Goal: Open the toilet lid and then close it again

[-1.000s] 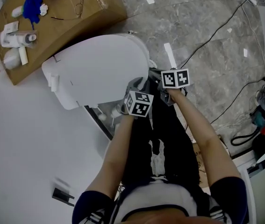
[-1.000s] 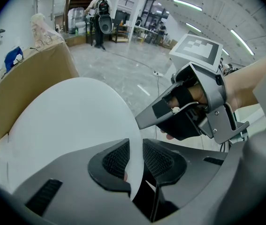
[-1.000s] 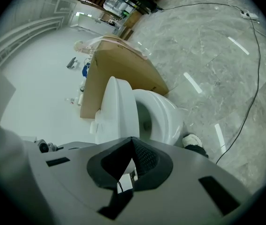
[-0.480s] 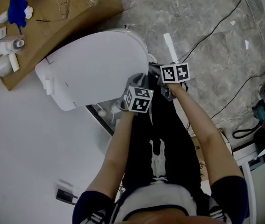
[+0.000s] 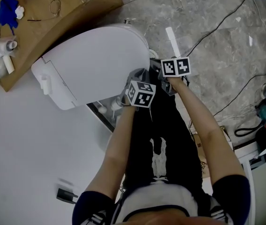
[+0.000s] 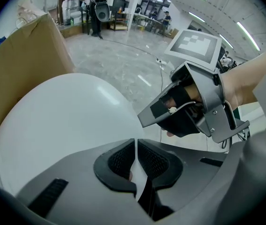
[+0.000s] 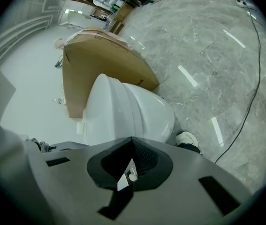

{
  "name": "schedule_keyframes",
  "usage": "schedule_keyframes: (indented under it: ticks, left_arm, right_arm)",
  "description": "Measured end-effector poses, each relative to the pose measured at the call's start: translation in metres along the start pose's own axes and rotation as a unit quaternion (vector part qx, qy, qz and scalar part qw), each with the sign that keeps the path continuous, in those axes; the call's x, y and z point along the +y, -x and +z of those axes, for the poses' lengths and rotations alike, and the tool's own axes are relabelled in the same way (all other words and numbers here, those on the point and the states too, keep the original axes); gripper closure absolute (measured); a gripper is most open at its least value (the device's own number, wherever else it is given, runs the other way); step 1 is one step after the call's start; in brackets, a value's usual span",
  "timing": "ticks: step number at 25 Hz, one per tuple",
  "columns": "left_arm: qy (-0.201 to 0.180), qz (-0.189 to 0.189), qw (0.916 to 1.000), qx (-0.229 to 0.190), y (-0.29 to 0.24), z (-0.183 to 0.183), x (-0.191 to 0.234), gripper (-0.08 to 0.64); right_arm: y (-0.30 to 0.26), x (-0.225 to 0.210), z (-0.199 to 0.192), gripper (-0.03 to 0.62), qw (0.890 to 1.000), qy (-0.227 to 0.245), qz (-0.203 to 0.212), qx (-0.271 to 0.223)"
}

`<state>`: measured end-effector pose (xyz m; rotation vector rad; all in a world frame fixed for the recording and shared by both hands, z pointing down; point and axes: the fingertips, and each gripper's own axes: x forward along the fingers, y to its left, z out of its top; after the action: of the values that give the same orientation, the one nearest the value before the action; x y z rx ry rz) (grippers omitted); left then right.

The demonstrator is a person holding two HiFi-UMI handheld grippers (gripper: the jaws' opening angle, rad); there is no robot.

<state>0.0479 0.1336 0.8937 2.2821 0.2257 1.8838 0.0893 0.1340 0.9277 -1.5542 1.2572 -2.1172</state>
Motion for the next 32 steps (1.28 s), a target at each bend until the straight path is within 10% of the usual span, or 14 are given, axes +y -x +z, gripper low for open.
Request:
schedule_keyframes:
  ticks: [20,25,32]
  left_arm:
    - [0.018,-0.001,0.9998,0.011,-0.028,-0.005,0.008,0.551]
    - [0.047,-0.036,0.9982,-0.003,-0.013,0.002,0.005,0.552]
    - [0.043,-0.027,0.9954,-0.081,0.053,0.025,0.001,0.552]
  right_arm:
    - [-0.022,-0.025,0.004,0.586,1.000,0.005,-0.018,0.008]
    - [-0.005,-0.017,0.015,0.586,0.986,0.108,-0.128,-0.028]
    - [0.048,0.064,0.017,0.586,0.957,0.255,-0.094,-0.097]
